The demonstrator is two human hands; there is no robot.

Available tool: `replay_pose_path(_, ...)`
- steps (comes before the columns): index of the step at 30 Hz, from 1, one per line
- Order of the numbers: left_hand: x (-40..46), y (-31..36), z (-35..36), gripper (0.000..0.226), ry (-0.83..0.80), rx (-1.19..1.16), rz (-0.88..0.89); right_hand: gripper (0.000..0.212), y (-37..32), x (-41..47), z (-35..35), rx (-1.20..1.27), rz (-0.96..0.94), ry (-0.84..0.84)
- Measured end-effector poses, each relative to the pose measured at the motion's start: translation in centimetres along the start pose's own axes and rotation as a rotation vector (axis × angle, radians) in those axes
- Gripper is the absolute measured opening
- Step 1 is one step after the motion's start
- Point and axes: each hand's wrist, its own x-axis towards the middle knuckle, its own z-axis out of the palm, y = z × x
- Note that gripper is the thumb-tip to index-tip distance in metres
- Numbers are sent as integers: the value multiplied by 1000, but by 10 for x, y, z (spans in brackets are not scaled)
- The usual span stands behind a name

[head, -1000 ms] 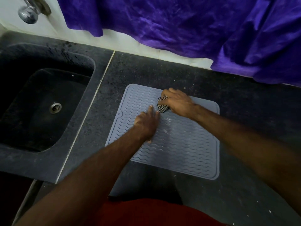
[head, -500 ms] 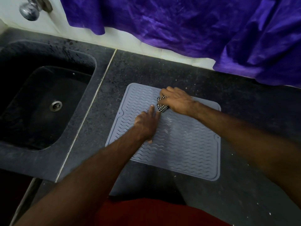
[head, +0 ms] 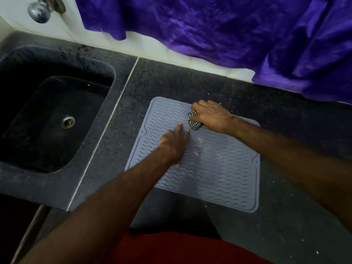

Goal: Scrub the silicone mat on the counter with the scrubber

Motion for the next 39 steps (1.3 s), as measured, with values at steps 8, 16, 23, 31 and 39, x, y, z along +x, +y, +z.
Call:
replay_pose_path(8,1,0,0,125,-7,0,0,31,17,-9,0,141,67,-48)
replay_pose_path(16,1,0,0,125,-3,3,-1,50,5,-6,3,-4,-47,-2)
replay_pose_path(23,0,-1,1,124,5,7,6,46,17,-15,7,-20,-53,-18)
replay_pose_path(31,0,0,1,126,5,12,6,62,11,-44,40,683,290,140)
replay_pose_path(39,0,1,0,126,7,26,4,61,-1,-42,36,749,435,129)
